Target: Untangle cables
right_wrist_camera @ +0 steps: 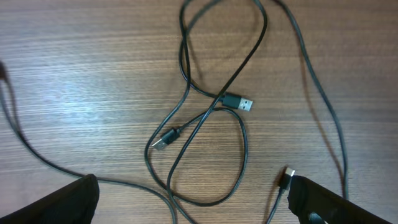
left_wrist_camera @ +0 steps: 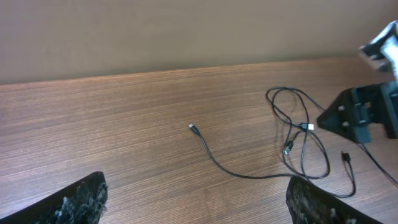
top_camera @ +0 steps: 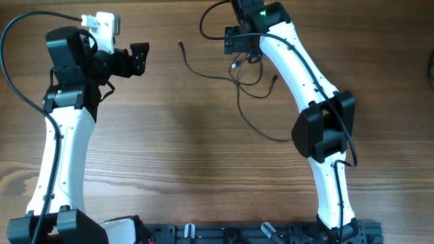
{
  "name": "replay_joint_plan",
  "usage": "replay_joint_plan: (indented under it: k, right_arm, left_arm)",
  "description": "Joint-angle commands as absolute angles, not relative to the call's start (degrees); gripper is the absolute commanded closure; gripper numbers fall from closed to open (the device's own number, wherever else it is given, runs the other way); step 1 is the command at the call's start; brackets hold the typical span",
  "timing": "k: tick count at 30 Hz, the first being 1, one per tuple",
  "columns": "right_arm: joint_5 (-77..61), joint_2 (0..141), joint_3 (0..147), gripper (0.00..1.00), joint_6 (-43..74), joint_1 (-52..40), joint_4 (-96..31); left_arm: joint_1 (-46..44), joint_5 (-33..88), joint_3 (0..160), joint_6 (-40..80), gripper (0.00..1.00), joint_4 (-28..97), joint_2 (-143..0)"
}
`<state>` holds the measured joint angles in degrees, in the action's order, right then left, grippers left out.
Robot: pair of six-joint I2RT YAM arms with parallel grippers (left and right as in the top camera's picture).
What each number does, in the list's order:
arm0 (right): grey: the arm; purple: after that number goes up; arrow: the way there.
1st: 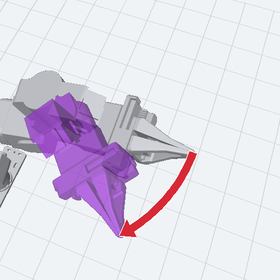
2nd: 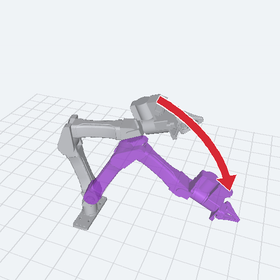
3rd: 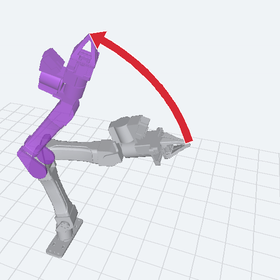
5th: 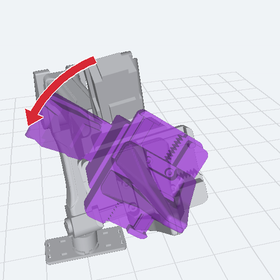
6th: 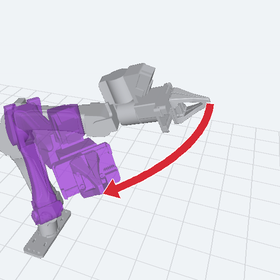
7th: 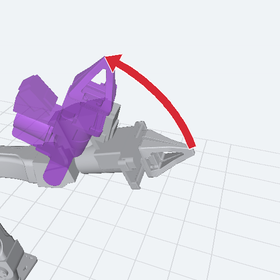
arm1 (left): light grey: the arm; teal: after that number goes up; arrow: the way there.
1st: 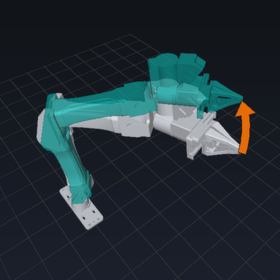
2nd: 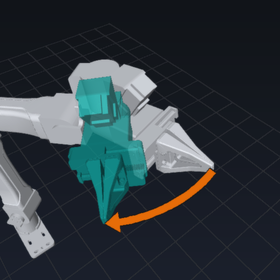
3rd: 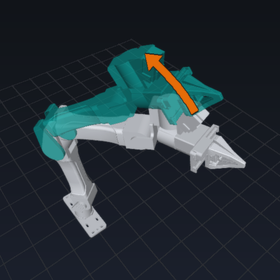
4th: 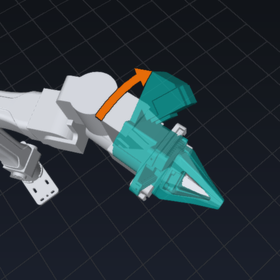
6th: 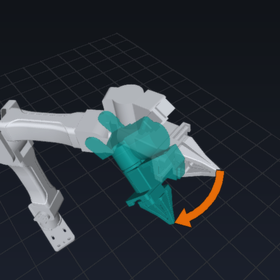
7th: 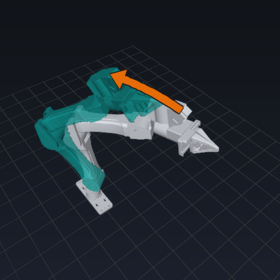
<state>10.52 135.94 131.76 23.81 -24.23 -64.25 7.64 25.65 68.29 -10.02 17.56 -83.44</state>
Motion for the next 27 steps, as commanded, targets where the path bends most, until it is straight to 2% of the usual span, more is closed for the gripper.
replay_joint_plan:
  k: [1, 16, 18, 20, 24, 25, 27]
  right_arm:
    - [11.7, 139.4, 132.6, 0.0, 27.7, -24.4, -63.4]
    - [19.4, 141.3, 131.0, 0.02, 40.9, -24.4, -62.8]
    - [19.4, 141.4, 130.1, 0.05, 42.1, -24.4, -61.9]
    - [19.6, 141.4, 128.4, 0.12, 42.9, -24.4, -60.4]
    - [19.5, 141.4, 124.6, 0.15, 43.9, -24.4, -58.3]
    - [19.5, 141.4, 124.2, 0.18, 43.9, -24.4, -58.0]
    - [19.5, 141.4, 123.7, 0.32, 43.9, -24.4, -57.7]
  left_arm:
    - [8.0, 28.1, 69.1, -9.7, 0.06, 17.5, -83.8]
    - [8.0, 30.2, 69.1, -9.7, 0.06, 19.4, -83.8]
    - [8.0, 32.5, 69.1, -9.8, 0.06, 19.6, -83.8]
    - [8.0, 33.5, 69.1, -9.9, 0.06, 19.7, -83.8]
    - [8.0, 33.5, 69.1, -9.9, 0.06, 19.9, -83.8]
    - [8.0, 33.4, 69.1, -9.9, 0.06, 19.9, -83.8]
    - [8.0, 33.4, 69.1, -9.9, 0.06, 20.0, -83.8]
